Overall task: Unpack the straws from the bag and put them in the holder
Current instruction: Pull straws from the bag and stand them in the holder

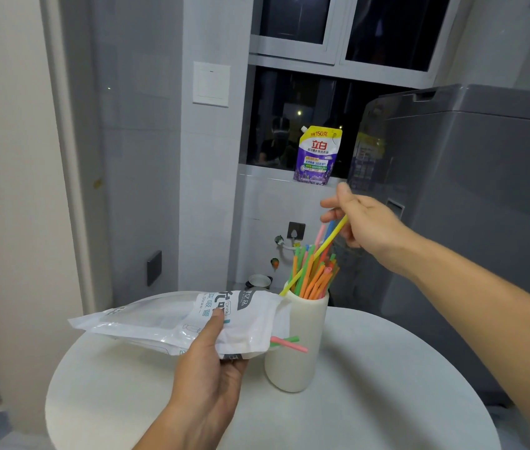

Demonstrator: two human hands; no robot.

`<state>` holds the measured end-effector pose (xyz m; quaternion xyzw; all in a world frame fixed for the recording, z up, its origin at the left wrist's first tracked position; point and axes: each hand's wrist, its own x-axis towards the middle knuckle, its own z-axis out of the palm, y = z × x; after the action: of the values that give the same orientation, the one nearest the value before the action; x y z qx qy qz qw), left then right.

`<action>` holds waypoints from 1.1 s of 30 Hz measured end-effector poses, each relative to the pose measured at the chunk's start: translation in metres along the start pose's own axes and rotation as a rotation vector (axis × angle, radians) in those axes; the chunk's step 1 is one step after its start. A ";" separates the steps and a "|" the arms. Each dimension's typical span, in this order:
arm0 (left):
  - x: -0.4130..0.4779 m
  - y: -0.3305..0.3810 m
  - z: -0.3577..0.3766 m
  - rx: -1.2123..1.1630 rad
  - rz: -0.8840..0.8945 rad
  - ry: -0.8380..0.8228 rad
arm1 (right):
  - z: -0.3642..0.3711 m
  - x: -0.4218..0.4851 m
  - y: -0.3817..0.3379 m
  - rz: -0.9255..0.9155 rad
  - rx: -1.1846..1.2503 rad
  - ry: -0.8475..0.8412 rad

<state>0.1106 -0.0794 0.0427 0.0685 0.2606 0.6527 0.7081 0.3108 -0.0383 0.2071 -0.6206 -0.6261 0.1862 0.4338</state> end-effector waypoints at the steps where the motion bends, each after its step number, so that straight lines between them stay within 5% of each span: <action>1: 0.000 0.000 0.000 0.000 0.002 -0.001 | -0.003 0.001 -0.004 0.000 0.032 0.025; 15: 0.001 0.001 -0.001 -0.012 -0.010 -0.005 | -0.074 0.000 -0.071 -0.196 0.119 0.334; 33: -0.003 0.001 0.001 -0.017 -0.006 -0.011 | -0.015 0.004 -0.029 -0.055 -0.145 0.069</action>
<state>0.1105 -0.0815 0.0450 0.0654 0.2514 0.6522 0.7122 0.3049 -0.0438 0.2389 -0.6391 -0.6392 0.1069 0.4141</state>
